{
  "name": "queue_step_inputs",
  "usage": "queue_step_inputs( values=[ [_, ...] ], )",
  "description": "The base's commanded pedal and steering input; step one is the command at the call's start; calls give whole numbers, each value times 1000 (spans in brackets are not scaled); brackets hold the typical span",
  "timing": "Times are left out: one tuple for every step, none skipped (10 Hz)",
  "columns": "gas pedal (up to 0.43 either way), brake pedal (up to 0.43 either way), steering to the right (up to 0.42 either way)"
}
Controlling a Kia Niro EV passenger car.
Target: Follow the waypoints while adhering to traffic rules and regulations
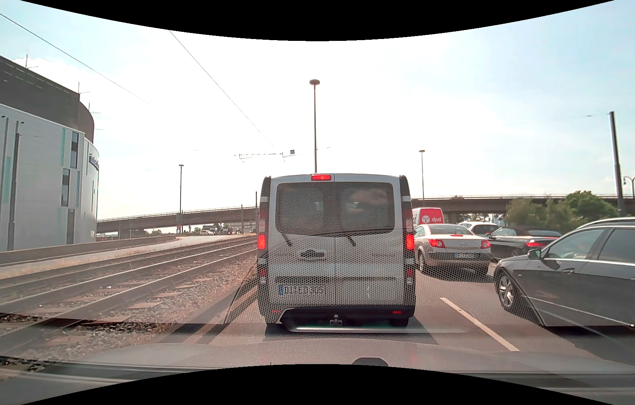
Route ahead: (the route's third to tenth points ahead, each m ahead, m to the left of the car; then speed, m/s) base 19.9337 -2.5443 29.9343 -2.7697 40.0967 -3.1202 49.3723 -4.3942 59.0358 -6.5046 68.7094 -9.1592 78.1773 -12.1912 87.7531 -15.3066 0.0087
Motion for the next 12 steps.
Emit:
queue_step_inputs(
  values=[
    [0,250,-3],
    [0,250,-3],
    [0,250,-3],
    [0,250,-3],
    [0,250,-3],
    [0,250,-3],
    [0,250,-3],
    [0,250,-3],
    [0,250,-3],
    [0,250,-3],
    [0,250,-3],
    [0,250,-3]
  ],
)
